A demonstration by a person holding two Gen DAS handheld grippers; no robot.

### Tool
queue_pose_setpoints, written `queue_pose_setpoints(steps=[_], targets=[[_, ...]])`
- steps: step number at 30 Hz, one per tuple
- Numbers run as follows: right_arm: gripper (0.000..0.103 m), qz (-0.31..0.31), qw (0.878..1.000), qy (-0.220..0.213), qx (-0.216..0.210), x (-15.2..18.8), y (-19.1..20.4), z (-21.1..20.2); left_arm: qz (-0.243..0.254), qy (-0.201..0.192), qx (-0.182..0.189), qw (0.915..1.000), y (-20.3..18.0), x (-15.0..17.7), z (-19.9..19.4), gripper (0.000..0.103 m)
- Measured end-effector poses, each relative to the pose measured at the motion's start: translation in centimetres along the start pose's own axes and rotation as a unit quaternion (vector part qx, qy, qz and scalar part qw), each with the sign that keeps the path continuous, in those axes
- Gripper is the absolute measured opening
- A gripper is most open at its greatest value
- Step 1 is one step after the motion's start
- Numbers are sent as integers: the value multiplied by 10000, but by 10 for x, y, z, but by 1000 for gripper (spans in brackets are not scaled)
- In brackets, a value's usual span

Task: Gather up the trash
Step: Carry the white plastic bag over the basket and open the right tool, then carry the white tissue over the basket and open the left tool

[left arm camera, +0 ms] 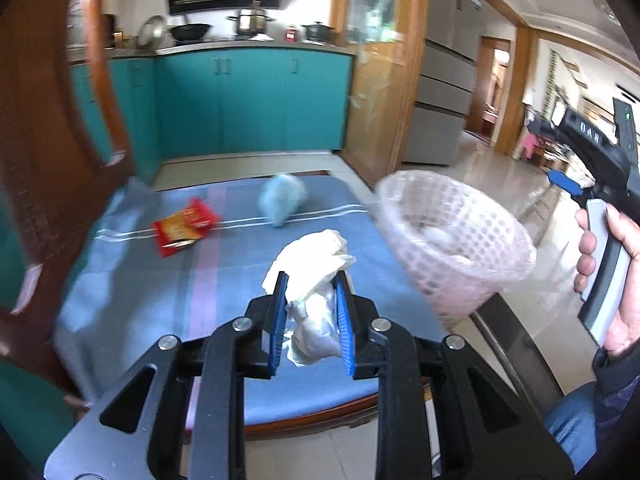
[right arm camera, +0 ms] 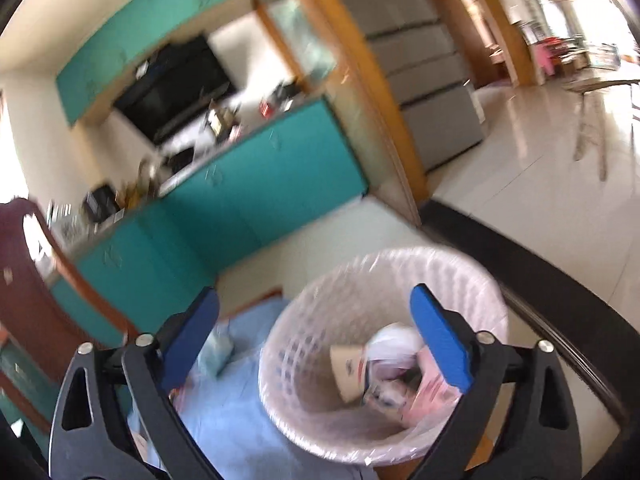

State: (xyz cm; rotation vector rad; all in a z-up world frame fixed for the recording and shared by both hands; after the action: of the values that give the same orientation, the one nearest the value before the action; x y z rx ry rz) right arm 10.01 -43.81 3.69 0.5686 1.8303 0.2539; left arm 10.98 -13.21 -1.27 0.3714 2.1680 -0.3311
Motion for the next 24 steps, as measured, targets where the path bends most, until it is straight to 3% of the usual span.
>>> queue_pose_setpoints(steps=[4,6,7,8,9,11,16,20,24], targets=[[95,438,9983,-373,103,-10,-19,-9,350,-13,548,9979,-65,-32,29,24],[95,488,9978,-428,148,-10,-24,-9,472,-26,738,9962,-96,-49,46,30],[95,506,9977,-428,171,-10,-25,-9,457,22,884,9950,-108,-57,56,46],[95,516,9978,-389,157,-11,-26,-6,423,105,1052,9935,-124,-68,72,76],[95,514,9979,-358,163,-11,-27,-5,424,136,1061,9934,-131,-72,80,88],[95,514,9981,-308,171,-12,-29,-3,451,211,797,9956,-135,-77,96,93],[95,145,9999,-41,20,-6,-13,4,327,46,397,9987,-87,-66,76,98],[95,-453,9976,497,-175,17,20,21,215,44,-654,9976,1,-45,65,98],[95,-1258,9853,1078,-411,52,67,37,-620,356,-1350,9883,84,-34,79,98]])
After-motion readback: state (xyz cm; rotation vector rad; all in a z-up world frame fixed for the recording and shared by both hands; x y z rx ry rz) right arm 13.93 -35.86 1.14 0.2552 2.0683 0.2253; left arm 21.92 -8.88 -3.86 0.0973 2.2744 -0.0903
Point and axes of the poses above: each gripper's, at about its wrist camera, not at the fingertips, and z roughly the way its jaws point, y to its left, x to its underside, the point moved 5 cm from there along z, roughly the way its jaws point, and after that the axes turned 1 degree about -z, right-handed, at the moved point
